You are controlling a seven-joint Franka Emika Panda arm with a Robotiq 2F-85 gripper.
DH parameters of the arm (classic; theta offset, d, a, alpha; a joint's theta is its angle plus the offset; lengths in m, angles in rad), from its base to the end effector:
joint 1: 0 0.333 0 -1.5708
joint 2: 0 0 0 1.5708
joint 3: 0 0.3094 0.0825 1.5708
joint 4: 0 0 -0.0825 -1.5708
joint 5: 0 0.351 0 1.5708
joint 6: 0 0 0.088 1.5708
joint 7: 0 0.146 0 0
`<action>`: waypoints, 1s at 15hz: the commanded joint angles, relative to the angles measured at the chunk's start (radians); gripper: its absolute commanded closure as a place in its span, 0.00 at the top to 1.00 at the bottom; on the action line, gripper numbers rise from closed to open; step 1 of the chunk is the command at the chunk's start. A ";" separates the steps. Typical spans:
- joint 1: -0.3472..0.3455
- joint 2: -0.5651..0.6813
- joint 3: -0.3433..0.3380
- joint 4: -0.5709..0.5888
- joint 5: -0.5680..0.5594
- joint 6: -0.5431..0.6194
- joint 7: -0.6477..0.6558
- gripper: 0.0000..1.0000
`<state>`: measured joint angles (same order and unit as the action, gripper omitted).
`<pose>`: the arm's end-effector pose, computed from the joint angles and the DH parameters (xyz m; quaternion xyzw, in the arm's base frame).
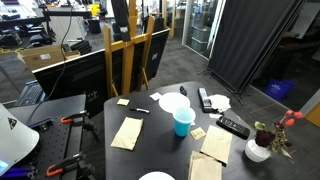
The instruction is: Move the blue cup to the right side of the table
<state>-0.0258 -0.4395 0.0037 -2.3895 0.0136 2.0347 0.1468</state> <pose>0.3996 -0.0075 0.4568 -0.9953 0.0872 -0.0419 0.0080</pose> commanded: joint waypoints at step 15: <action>-0.065 0.503 -0.062 0.236 -0.026 0.302 0.438 1.00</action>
<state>-0.0962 0.0074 -0.0415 -2.1757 0.0104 2.2828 0.5037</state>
